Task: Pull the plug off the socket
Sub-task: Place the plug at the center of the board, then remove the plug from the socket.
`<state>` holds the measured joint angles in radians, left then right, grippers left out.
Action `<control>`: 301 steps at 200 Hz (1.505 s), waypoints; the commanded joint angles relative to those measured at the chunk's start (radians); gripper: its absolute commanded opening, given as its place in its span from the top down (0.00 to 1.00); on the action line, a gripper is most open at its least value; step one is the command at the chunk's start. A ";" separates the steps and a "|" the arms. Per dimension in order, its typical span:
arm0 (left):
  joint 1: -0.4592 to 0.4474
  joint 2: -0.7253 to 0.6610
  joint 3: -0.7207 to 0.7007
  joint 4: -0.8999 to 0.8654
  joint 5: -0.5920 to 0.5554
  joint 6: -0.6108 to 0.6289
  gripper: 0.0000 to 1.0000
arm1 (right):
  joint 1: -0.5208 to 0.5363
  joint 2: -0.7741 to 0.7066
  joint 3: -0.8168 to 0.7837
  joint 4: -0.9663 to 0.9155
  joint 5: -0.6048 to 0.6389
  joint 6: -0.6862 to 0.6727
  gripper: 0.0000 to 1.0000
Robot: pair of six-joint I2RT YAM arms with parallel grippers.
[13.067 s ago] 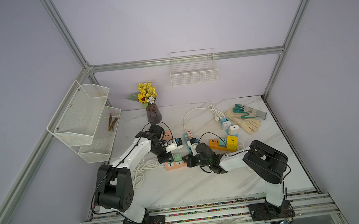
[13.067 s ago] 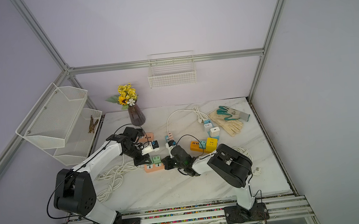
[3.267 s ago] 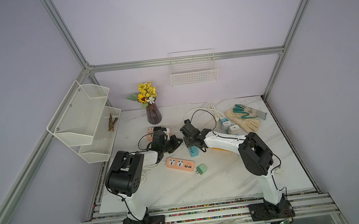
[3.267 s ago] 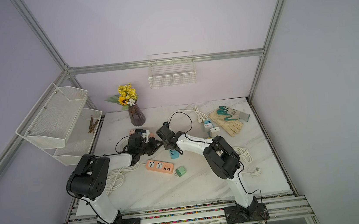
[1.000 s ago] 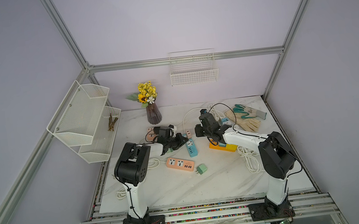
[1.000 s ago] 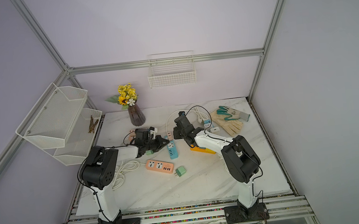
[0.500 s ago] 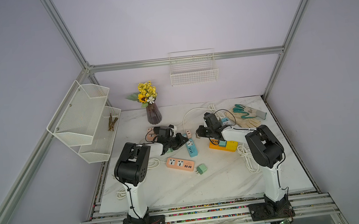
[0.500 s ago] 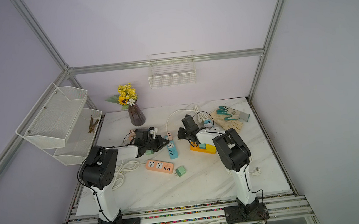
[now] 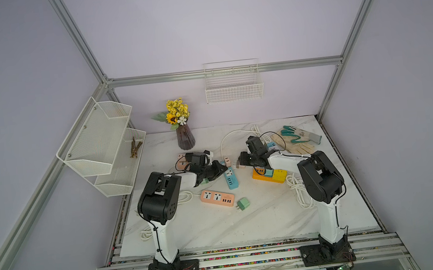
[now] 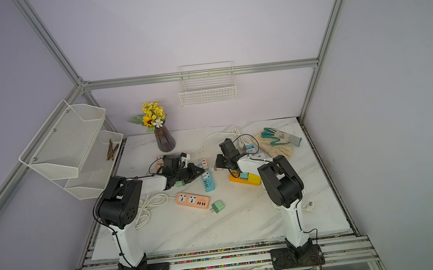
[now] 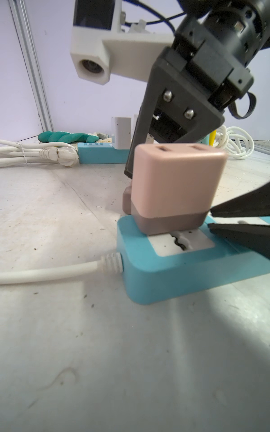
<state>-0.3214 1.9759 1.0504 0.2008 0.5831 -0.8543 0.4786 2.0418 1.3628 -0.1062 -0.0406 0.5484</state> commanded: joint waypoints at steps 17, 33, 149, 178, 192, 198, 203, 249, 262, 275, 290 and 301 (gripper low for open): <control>-0.008 0.054 -0.033 -0.204 -0.088 0.032 0.85 | 0.054 -0.086 0.080 -0.090 0.081 -0.066 0.50; -0.008 0.054 -0.036 -0.202 -0.086 0.031 0.85 | 0.083 -0.088 0.111 -0.117 0.117 -0.084 0.50; -0.007 0.049 -0.058 -0.186 -0.089 0.027 0.86 | 0.218 0.049 0.263 -0.203 0.246 -0.163 0.50; -0.008 0.048 -0.055 -0.188 -0.090 0.029 0.86 | 0.218 0.069 0.266 -0.204 0.259 -0.173 0.50; -0.008 0.049 -0.055 -0.188 -0.089 0.025 0.86 | 0.218 0.086 0.277 -0.220 0.260 -0.182 0.50; -0.008 0.047 -0.055 -0.187 -0.088 0.027 0.86 | 0.218 0.093 0.281 -0.223 0.260 -0.184 0.50; -0.008 0.045 -0.056 -0.188 -0.088 0.027 0.86 | 0.218 0.097 0.283 -0.225 0.259 -0.185 0.50; -0.008 0.049 -0.061 -0.194 -0.085 0.029 0.86 | 0.218 0.133 0.319 -0.233 0.242 -0.194 0.58; -0.008 0.049 -0.064 -0.199 -0.090 0.029 0.86 | 0.219 0.124 0.318 -0.222 0.239 -0.208 0.61; -0.008 0.047 -0.069 -0.202 -0.102 0.031 0.86 | 0.218 0.115 0.321 -0.219 0.241 -0.219 0.68; -0.008 0.048 -0.072 -0.211 -0.113 0.032 0.86 | 0.219 0.104 0.330 -0.221 0.251 -0.224 0.83; -0.008 0.053 -0.071 -0.215 -0.119 0.032 0.86 | 0.218 0.094 0.331 -0.219 0.252 -0.223 0.91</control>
<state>-0.3225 1.9732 1.0424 0.2092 0.5781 -0.8482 0.6933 2.1620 1.6646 -0.3267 0.1993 0.3363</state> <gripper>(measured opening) 0.142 0.274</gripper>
